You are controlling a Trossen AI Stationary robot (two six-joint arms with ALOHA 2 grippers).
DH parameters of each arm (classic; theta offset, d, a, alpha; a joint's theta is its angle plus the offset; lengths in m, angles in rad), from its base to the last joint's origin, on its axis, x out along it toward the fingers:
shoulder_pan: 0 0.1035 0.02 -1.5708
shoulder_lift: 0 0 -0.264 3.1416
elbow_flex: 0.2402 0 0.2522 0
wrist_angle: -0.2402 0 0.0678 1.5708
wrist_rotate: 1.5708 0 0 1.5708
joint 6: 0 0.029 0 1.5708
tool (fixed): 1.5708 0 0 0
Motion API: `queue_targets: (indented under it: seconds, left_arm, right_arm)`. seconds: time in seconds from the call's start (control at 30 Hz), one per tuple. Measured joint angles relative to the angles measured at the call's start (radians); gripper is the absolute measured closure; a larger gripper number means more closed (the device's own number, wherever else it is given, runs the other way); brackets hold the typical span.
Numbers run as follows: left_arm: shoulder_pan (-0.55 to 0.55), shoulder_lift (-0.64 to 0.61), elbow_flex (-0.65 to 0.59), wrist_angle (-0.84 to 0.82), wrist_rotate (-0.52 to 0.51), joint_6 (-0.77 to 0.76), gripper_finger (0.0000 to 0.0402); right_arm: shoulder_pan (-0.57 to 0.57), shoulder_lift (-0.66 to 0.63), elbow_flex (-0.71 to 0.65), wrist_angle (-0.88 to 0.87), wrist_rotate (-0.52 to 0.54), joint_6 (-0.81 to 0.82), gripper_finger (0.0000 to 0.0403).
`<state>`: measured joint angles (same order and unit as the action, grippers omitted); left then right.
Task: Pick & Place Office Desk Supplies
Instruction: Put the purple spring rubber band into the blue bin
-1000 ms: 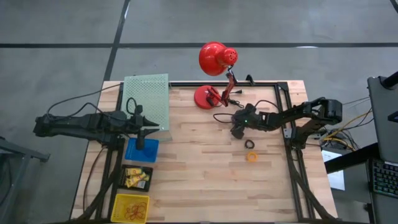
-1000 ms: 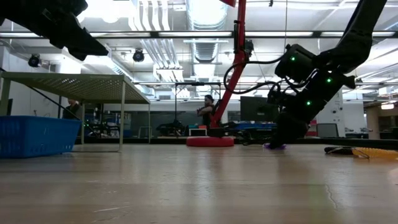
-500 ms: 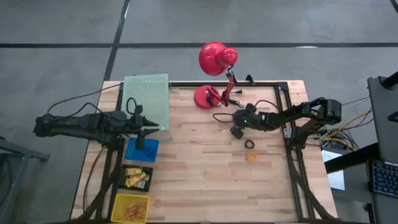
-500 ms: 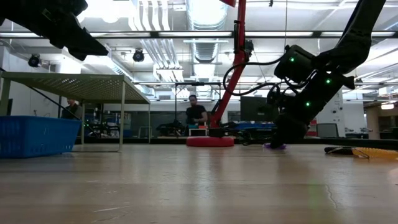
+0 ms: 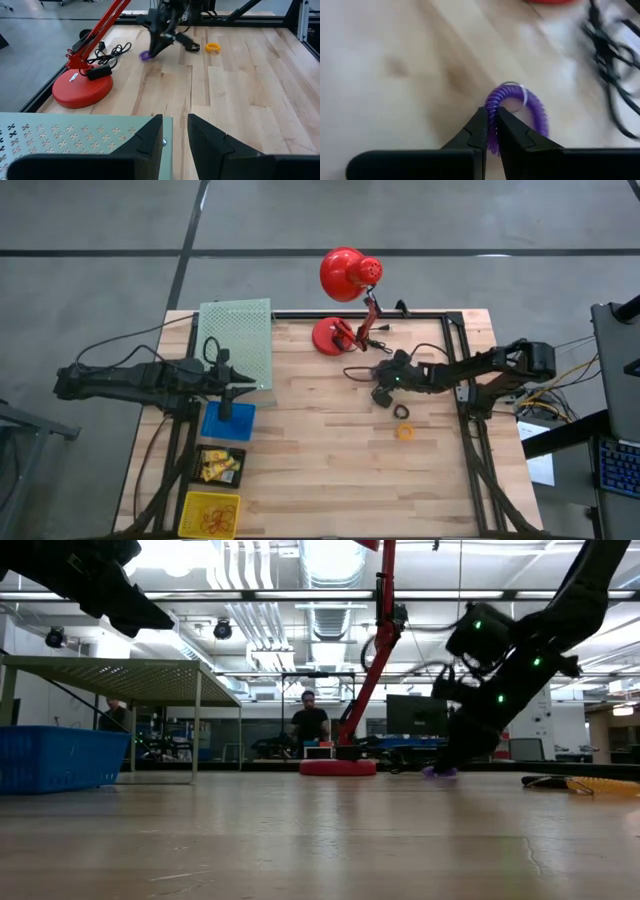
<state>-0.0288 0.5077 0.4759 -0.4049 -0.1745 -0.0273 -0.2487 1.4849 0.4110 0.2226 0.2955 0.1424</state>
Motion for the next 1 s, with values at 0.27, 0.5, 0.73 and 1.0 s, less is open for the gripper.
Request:
queue_targets:
  seconds: [0.27, 0.5, 0.73, 1.0]
  left_arm:
    - [0.000, 0.000, 0.000, -0.007, 0.000, 0.000, 0.0305]
    - [0.000, 0.000, 0.000, -0.014, 0.000, 0.000, 0.0305]
    - [0.000, 0.000, 0.000, -0.014, 0.000, 0.000, 0.0305]
    - [0.000, 0.000, 0.000, -0.015, 0.000, 0.000, 0.0305]
  right_arm:
    - [0.080, -0.071, 0.002, 0.016, -0.211, 0.046, 0.0380]
    - [0.178, -0.081, 0.005, 0.121, -0.322, 0.095, 0.0381]
    - [0.285, -0.074, 0.009, 0.410, -0.421, 0.088, 0.0381]
    - [0.359, -0.046, 0.062, 0.454, -0.416, 0.084, 0.0381]
